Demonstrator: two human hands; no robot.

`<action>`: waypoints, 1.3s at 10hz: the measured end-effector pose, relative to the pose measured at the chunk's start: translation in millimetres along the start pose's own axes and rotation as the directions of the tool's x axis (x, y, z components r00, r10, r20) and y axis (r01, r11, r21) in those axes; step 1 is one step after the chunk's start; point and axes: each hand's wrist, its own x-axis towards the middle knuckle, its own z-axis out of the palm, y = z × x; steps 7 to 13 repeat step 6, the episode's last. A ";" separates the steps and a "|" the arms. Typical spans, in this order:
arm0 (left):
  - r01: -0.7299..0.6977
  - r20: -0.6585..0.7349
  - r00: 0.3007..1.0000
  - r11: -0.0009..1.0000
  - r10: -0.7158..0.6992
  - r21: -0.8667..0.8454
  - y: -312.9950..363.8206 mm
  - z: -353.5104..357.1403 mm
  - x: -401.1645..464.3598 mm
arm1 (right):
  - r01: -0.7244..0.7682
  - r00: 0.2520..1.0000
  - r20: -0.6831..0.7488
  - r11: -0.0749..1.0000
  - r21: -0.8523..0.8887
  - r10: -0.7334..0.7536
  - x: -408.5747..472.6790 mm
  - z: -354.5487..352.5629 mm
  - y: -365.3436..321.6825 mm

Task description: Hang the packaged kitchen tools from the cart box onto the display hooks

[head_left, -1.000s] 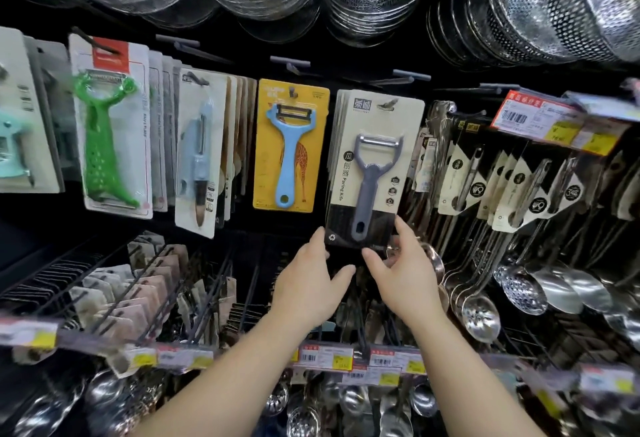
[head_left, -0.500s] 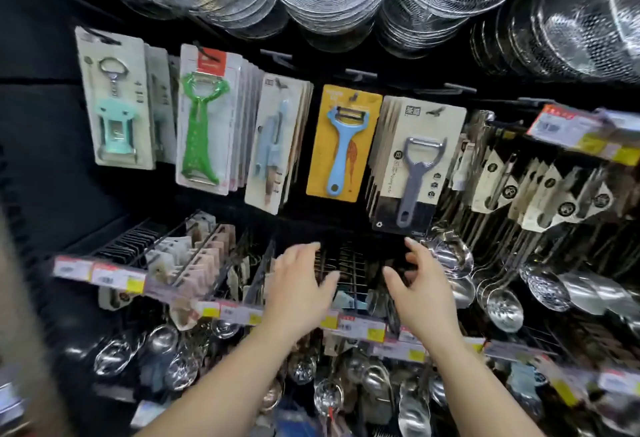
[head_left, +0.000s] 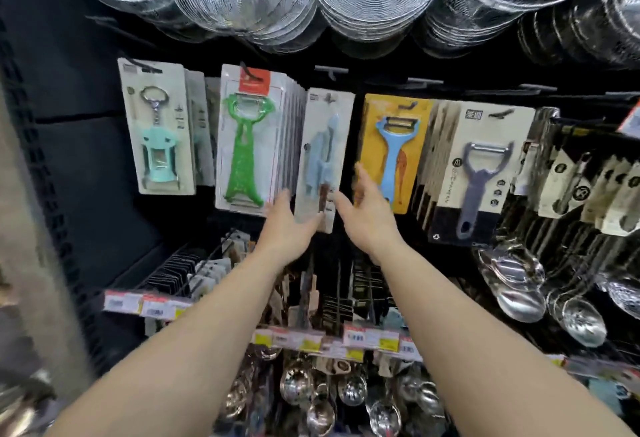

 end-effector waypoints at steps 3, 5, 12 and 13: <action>-0.141 0.002 0.990 0.977 0.143 -0.161 -5.3 19.5 10.4 | -0.001 0.998 -0.058 0.998 0.064 0.005 23.6 24.1 10.3; -0.122 0.003 0.992 0.988 0.123 -0.096 -16.1 23.0 -5.7 | -0.035 0.999 -0.017 0.997 0.063 0.036 -1.9 23.1 18.6; -0.098 0.007 0.995 0.993 0.099 -0.066 -23.6 19.2 -24.9 | -0.118 0.993 0.032 0.992 0.050 0.116 -31.8 12.9 17.9; -0.098 0.007 0.995 0.993 0.099 -0.066 -23.6 19.2 -24.9 | -0.118 0.993 0.032 0.992 0.050 0.116 -31.8 12.9 17.9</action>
